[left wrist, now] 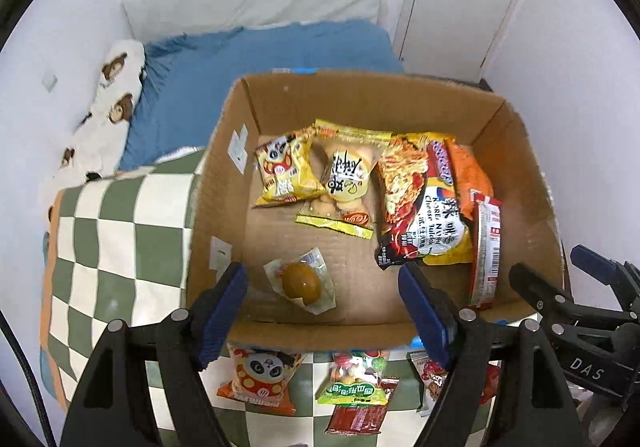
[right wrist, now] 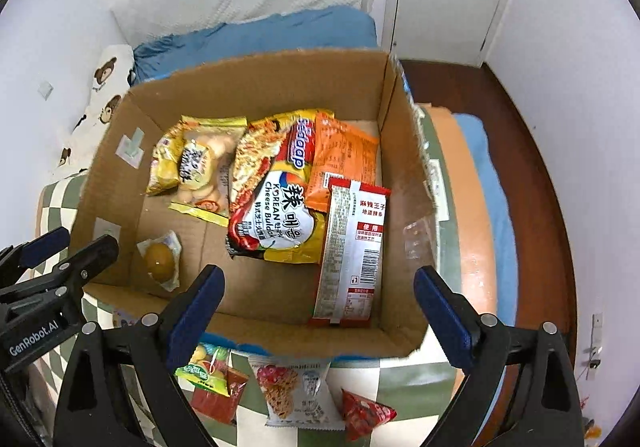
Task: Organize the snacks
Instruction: 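Withdraw both tools and move the left tool toward the white wrapped packet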
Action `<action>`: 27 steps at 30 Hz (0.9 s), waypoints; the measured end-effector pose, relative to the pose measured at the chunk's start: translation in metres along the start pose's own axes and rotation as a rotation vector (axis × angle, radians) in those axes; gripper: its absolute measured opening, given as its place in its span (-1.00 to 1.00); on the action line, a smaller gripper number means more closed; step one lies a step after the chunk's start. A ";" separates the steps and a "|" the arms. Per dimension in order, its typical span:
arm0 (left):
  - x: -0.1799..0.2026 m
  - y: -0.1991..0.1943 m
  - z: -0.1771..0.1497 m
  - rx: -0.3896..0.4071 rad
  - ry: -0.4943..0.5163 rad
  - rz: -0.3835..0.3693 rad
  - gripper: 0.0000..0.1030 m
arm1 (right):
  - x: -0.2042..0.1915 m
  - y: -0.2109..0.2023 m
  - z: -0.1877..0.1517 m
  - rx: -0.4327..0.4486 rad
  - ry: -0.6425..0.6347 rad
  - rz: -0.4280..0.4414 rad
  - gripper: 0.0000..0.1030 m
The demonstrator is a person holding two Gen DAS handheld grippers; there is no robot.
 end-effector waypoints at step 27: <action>-0.054 -0.081 -0.075 0.117 0.053 -0.078 0.92 | -0.046 -0.096 -0.095 0.077 0.065 0.048 0.92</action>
Point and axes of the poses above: each gripper's, at about its wrist camera, not at the fingertips, and y roughly the way its jaws point, x to its right, z to its top, the point moved 7 cm from there along y, roughly the way its jaws point, and after that the axes turned 7 degrees about -y, right-handed, at the moved point
